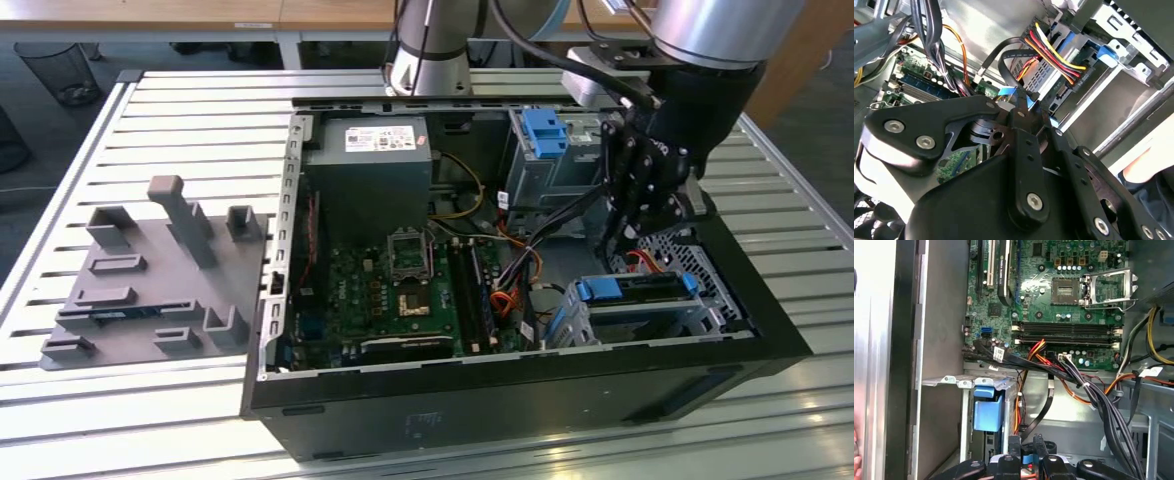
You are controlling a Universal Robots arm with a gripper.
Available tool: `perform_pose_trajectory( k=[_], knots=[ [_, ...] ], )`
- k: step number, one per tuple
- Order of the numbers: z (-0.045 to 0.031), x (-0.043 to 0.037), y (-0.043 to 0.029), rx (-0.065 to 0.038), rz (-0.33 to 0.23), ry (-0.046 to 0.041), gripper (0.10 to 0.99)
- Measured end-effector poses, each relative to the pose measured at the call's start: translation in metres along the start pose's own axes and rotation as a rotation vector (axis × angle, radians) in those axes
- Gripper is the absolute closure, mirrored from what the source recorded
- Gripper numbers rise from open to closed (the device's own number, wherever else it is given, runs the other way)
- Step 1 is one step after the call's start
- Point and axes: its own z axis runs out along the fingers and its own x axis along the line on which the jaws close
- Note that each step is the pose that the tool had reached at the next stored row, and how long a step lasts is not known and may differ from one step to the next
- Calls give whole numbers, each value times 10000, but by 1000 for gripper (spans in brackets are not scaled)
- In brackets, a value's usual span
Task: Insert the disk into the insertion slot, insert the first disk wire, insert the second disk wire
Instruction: 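Insert the second disk wire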
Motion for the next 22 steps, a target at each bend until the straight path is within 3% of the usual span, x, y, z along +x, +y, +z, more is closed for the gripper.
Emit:
perform_pose_trajectory(
  k=[2, 3, 9, 10, 11, 14, 15, 22],
  knots=[
    [0, 0, -2, 1, 1, 3, 851],
    [0, -1, -3, 1, 0, 3, 918],
    [1, -1, -31, -3, 0, -21, 937],
    [1, 0, -42, -8, 0, -87, 937],
    [1, 0, -50, -13, -1, -208, 937],
    [3, 6, -60, -12, 1, -738, 937],
    [5, 13, -62, -9, 2, -838, 937],
    [49, 70, -61, -19, 104, -849, 937]
  ],
)
